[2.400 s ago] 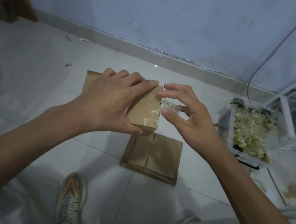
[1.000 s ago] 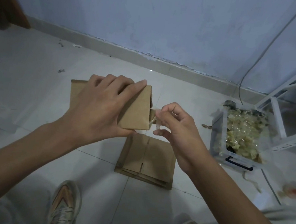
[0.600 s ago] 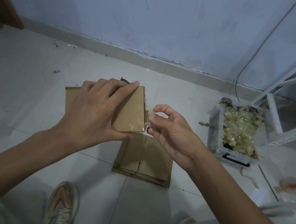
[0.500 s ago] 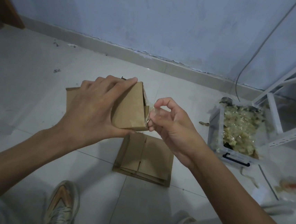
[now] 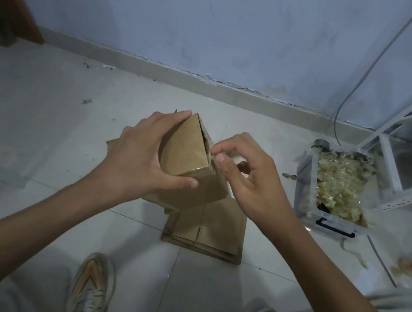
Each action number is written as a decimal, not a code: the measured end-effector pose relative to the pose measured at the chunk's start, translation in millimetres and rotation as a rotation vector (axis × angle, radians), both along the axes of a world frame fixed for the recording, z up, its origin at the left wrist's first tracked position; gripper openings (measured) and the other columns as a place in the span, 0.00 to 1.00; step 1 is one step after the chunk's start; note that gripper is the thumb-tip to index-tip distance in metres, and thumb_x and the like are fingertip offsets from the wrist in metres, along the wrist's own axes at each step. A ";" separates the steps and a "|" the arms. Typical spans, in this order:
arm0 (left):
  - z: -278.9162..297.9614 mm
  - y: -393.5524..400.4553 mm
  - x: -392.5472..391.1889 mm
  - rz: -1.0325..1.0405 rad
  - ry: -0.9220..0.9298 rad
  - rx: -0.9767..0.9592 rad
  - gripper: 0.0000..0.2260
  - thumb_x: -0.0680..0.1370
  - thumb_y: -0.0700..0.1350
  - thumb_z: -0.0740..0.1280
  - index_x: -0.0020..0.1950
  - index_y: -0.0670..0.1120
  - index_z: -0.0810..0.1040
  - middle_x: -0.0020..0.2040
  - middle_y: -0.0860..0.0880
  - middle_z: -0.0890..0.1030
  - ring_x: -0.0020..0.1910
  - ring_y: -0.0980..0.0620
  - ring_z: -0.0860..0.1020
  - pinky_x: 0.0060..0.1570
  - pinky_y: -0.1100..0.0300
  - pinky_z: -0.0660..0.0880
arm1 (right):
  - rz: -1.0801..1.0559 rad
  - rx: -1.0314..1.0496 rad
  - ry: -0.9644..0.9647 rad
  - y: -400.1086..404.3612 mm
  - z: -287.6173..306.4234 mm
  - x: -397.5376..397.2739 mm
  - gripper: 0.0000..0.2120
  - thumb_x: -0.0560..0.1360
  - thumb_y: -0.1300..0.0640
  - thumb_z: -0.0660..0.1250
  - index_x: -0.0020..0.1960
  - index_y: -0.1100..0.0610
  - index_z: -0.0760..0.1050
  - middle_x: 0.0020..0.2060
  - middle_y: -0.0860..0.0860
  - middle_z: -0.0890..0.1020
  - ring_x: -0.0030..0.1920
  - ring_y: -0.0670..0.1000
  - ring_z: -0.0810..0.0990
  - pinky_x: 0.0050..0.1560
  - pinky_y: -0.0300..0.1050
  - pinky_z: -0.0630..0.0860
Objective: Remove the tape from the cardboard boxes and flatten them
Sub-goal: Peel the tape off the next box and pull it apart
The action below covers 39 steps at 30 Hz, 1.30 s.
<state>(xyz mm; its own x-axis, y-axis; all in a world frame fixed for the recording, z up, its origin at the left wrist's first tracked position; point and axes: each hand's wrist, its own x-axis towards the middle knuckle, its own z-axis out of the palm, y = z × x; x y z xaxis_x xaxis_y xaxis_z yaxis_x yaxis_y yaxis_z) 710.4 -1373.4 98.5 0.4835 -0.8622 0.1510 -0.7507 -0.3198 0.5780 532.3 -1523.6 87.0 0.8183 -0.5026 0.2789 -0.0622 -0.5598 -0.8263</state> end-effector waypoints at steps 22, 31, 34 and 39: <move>-3.2 5.9 -6.1 -0.033 -0.631 0.141 0.51 0.63 0.73 0.70 0.81 0.50 0.64 0.68 0.47 0.76 0.61 0.43 0.75 0.59 0.43 0.68 | 0.185 -0.457 0.246 -8.3 -7.9 1.3 0.05 0.81 0.53 0.69 0.49 0.45 0.75 0.47 0.38 0.76 0.51 0.43 0.72 0.49 0.39 0.69; -0.4 4.0 -4.4 -0.068 -0.554 0.159 0.51 0.64 0.76 0.66 0.82 0.53 0.62 0.68 0.49 0.75 0.60 0.45 0.75 0.61 0.45 0.70 | 0.282 -0.589 0.189 -11.3 -5.3 -3.6 0.06 0.84 0.57 0.63 0.49 0.50 0.73 0.49 0.43 0.74 0.50 0.49 0.69 0.50 0.47 0.67; -2.9 2.6 -5.2 -0.040 -0.532 0.172 0.53 0.64 0.76 0.71 0.83 0.54 0.60 0.69 0.49 0.74 0.62 0.45 0.75 0.62 0.44 0.69 | 0.235 -0.537 0.143 -11.7 -7.4 -6.4 0.04 0.84 0.57 0.65 0.50 0.50 0.74 0.49 0.42 0.75 0.51 0.48 0.71 0.52 0.48 0.69; -4.1 -0.7 -2.4 0.069 -0.600 0.185 0.51 0.64 0.74 0.69 0.82 0.52 0.62 0.69 0.47 0.75 0.62 0.42 0.75 0.60 0.43 0.68 | -0.009 -0.422 0.111 -1.3 -13.9 -1.9 0.13 0.82 0.46 0.67 0.66 0.42 0.73 0.49 0.39 0.77 0.50 0.42 0.74 0.54 0.43 0.72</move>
<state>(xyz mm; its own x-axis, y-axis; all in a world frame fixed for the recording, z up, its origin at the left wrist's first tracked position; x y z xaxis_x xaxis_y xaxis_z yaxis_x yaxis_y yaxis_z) 708.0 -1374.1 94.4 0.4162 -0.8700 0.2643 -0.9013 -0.4331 -0.0064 530.4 -1524.9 73.1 0.8508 -0.3708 0.3723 -0.1440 -0.8459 -0.5134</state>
